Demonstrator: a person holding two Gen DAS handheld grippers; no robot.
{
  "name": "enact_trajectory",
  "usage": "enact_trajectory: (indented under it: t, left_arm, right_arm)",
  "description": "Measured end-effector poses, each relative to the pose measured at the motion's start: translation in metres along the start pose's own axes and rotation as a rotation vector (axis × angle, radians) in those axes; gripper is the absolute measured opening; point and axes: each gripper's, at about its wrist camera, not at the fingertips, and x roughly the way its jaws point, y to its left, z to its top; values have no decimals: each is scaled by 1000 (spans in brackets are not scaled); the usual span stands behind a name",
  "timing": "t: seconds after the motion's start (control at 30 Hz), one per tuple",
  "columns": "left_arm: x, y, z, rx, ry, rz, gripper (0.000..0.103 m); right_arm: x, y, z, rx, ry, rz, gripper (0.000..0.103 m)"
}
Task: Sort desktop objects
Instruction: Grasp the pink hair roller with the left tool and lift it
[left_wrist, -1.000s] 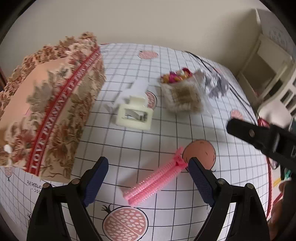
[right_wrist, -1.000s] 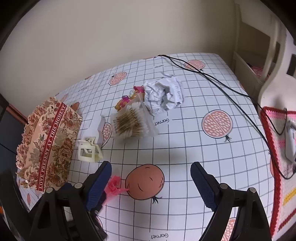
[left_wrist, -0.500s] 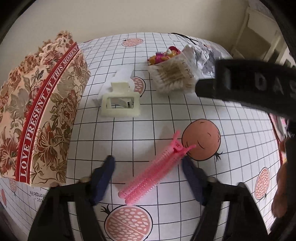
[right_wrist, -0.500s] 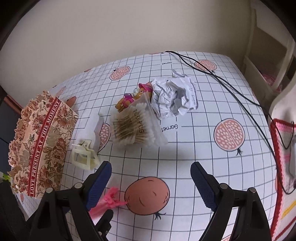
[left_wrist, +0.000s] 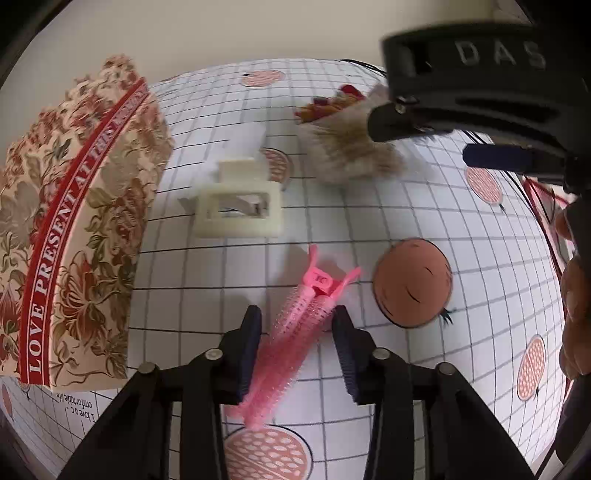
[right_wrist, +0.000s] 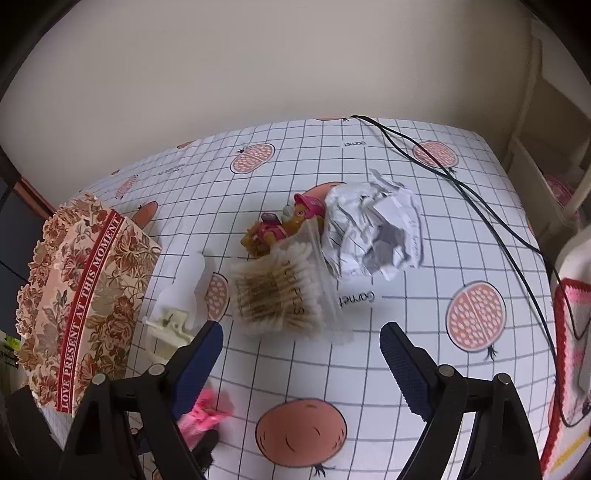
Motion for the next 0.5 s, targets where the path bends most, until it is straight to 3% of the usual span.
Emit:
enact_trajectory:
  t: [0.17,0.5]
  left_arm:
    - [-2,24,1,-105,-11,8,30]
    - [-1,76,4,-304,-26,-4,28]
  right_arm:
    - [14,7,5,-30,8,-8,89]
    - [45,20,11,-64,52,-46,89]
